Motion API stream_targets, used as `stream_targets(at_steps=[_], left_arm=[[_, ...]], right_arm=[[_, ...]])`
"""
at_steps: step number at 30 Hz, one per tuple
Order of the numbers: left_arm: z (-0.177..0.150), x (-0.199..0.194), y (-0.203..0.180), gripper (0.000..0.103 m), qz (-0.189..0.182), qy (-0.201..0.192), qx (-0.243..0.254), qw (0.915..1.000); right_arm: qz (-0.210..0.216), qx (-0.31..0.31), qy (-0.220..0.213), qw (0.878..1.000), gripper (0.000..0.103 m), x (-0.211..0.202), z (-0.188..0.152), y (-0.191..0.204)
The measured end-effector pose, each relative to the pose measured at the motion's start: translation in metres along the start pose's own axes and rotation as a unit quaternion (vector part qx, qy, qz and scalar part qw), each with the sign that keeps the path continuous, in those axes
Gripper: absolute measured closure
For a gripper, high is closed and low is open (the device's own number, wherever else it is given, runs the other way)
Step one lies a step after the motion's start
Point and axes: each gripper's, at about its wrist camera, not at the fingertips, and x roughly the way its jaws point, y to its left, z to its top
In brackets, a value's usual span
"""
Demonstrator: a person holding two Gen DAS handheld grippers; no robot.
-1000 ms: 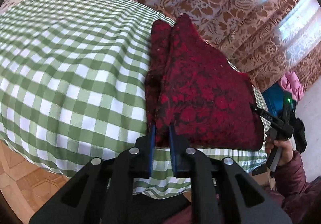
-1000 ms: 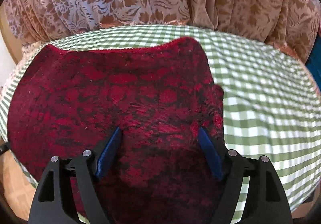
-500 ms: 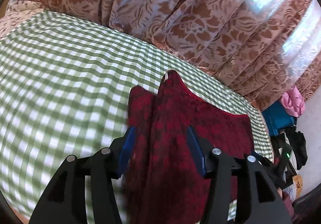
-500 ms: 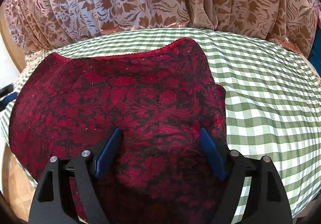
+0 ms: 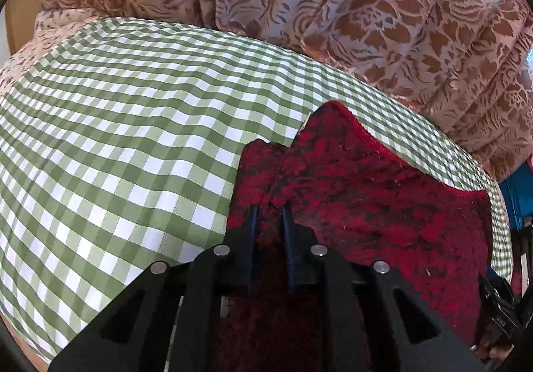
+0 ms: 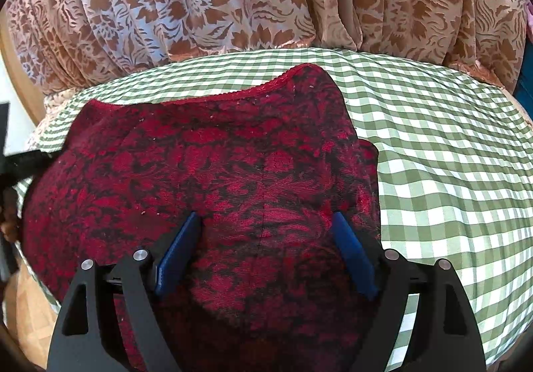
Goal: Fold small clothes
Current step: 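Release the red top and hold both tools open above it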
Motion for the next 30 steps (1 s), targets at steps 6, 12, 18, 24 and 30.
stream_targets(at_steps=[6,12,18,24,30], left_arm=[[-0.006,-0.033,-0.019,0.073,0.042,-0.050,0.021,0.9977],[-0.006,-0.064,-0.030,0.068,0.045,-0.092,0.043,0.9938],[-0.010,-0.087,-0.045,0.062,0.031,-0.112,0.055,0.9917],[-0.021,-0.098,-0.066,0.057,0.024,-0.122,0.081,0.9890],[-0.030,-0.097,-0.085,0.056,0.013,-0.114,0.099,0.9884]], right_arm=[[0.003,0.002,0.001,1.000,0.021,0.001,0.002,0.000],[0.005,0.000,0.002,1.000,0.020,0.001,0.003,0.000],[0.006,0.001,0.003,1.000,0.020,0.001,0.003,-0.001],[0.010,0.006,0.004,1.000,0.020,-0.002,0.004,-0.002],[0.039,0.023,0.006,0.999,0.020,-0.008,0.006,-0.012]])
